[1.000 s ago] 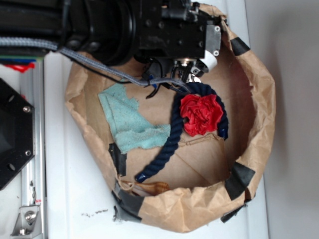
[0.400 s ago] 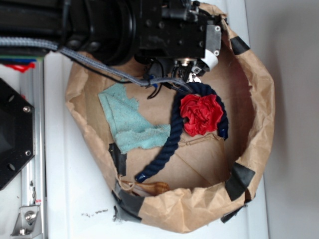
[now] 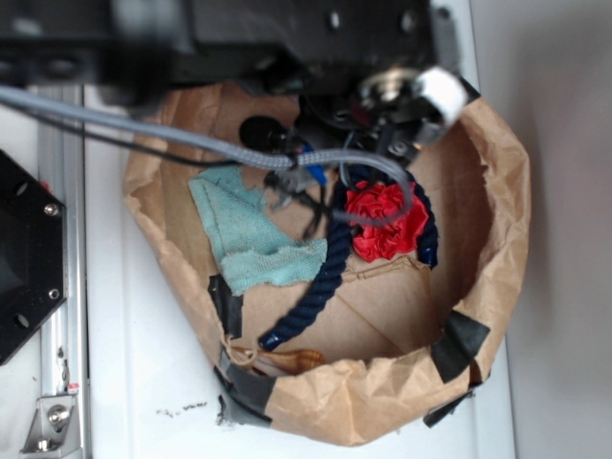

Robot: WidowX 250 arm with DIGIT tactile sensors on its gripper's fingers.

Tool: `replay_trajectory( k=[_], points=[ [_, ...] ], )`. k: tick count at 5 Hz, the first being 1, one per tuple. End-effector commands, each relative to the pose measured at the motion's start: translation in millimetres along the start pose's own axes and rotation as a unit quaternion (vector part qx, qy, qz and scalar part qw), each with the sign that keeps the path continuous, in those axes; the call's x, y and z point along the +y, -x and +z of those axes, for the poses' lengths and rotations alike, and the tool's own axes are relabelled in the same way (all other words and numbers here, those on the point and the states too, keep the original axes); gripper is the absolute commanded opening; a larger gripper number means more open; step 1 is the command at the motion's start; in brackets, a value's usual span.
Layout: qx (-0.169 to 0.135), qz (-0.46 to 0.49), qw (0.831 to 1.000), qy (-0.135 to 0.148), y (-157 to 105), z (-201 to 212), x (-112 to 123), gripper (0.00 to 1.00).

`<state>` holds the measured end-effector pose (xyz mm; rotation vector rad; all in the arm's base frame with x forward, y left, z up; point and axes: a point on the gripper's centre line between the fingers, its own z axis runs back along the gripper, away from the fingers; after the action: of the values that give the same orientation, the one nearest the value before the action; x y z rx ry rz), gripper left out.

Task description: Grab the silver keys.

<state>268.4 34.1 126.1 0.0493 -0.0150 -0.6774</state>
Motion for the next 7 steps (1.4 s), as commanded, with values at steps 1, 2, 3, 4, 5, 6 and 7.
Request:
replay_trajectory(
  k=[1, 2, 3, 4, 5, 6, 7],
  points=[
    [-0.055, 0.025, 0.998, 0.008, -3, 40, -25, 0.00],
    [-0.053, 0.063, 0.996, 0.022, -3, 32, -24, 0.00],
    [-0.017, 0.068, 0.996, 0.049, -9, 17, -22, 0.00],
    [0.023, 0.103, 0.987, 0.119, -9, 13, -18, 0.00],
    [-0.005, 0.029, 0.997, 0.073, -7, 12, -30, 0.00],
    [-0.011, 0.039, 0.994, 0.099, -6, 15, -27, 0.00],
    [-0.024, 0.038, 0.995, 0.088, -7, 15, -26, 0.00]
  ],
)
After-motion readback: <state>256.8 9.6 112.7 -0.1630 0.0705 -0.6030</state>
